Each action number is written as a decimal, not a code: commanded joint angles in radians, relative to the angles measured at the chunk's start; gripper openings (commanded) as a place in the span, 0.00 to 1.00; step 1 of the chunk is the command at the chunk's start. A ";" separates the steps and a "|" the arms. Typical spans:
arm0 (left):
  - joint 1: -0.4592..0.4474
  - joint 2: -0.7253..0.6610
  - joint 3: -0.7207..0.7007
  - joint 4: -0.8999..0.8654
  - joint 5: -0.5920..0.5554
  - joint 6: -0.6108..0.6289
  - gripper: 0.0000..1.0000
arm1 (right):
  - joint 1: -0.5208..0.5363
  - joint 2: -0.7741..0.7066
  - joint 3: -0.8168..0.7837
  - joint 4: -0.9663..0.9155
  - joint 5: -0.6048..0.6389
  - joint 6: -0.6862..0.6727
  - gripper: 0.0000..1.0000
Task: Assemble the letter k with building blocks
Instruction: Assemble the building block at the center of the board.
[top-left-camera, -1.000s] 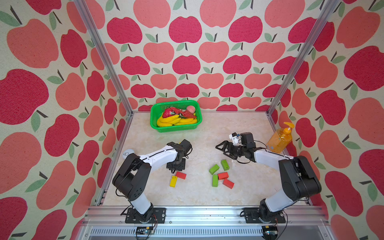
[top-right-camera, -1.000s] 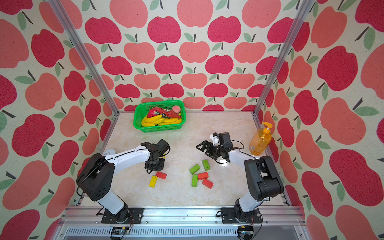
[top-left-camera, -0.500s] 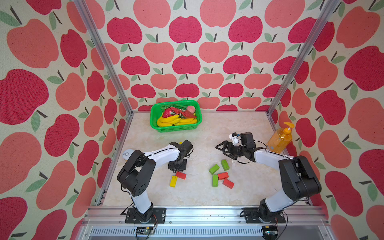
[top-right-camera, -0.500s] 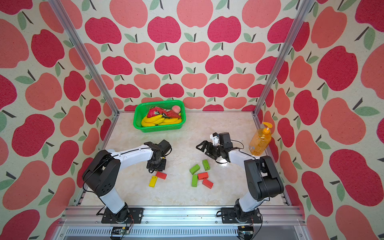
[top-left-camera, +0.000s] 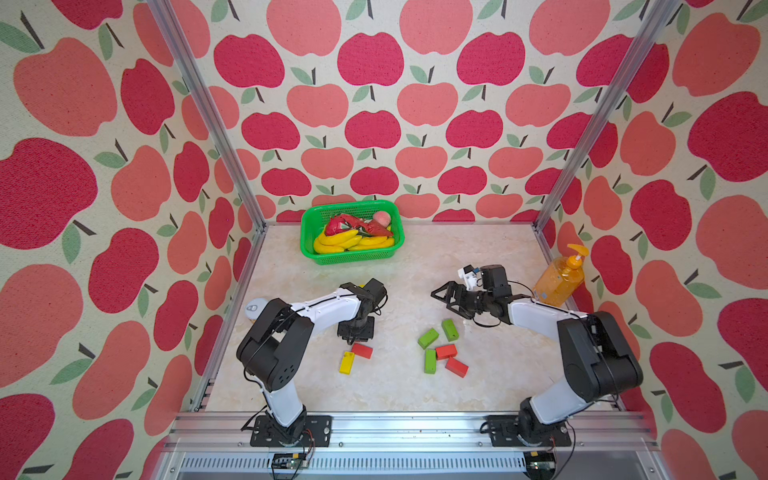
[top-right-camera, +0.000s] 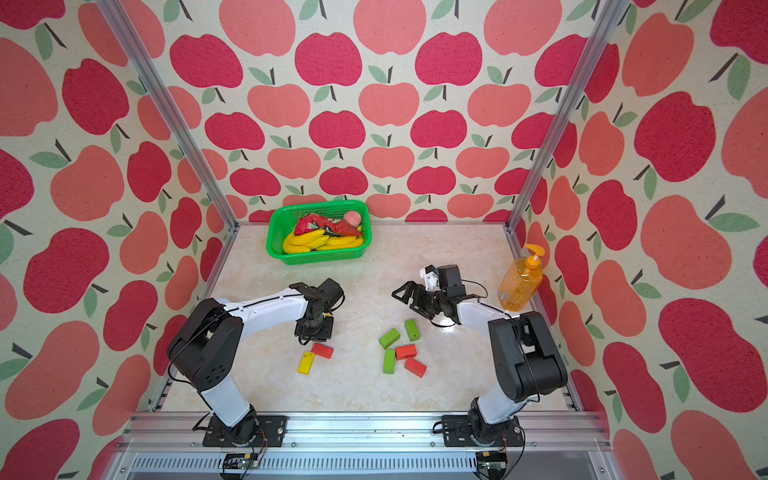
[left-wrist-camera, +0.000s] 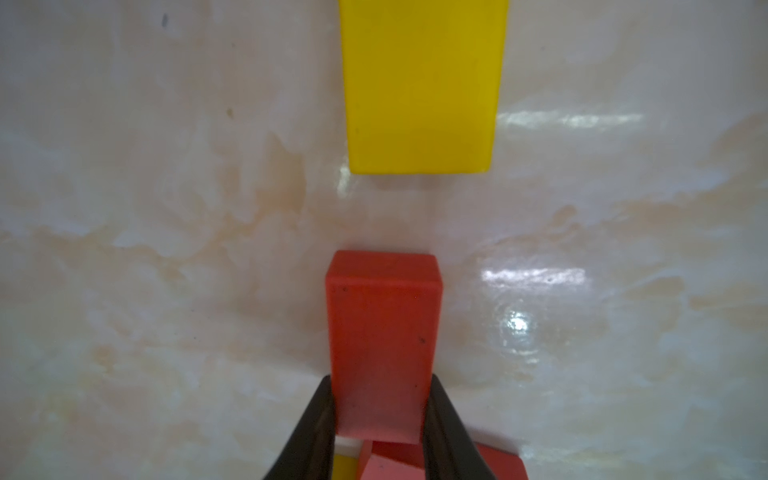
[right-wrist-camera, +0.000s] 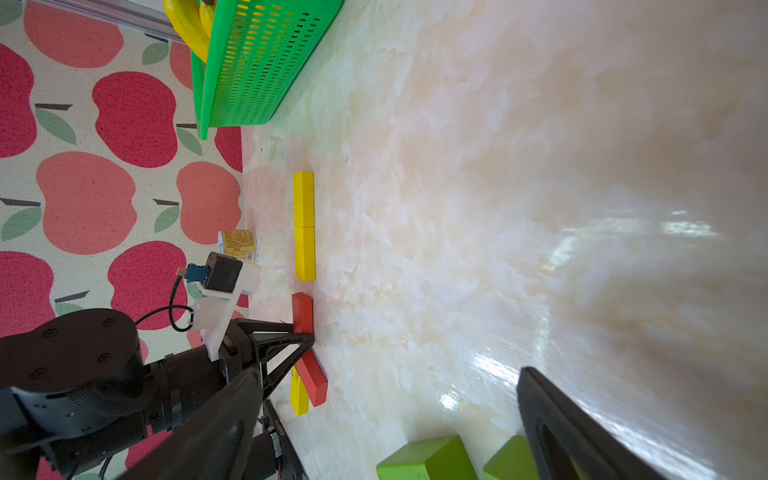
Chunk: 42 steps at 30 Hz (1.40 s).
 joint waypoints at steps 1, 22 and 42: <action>-0.006 0.032 0.033 0.003 0.012 -0.010 0.31 | -0.009 -0.007 0.003 0.018 -0.014 0.010 0.99; -0.002 0.086 0.097 -0.038 0.006 -0.011 0.33 | -0.011 -0.011 0.004 0.017 -0.015 0.010 0.99; -0.007 0.082 0.091 -0.043 -0.011 -0.020 0.44 | -0.010 -0.008 0.004 0.014 -0.012 0.007 0.99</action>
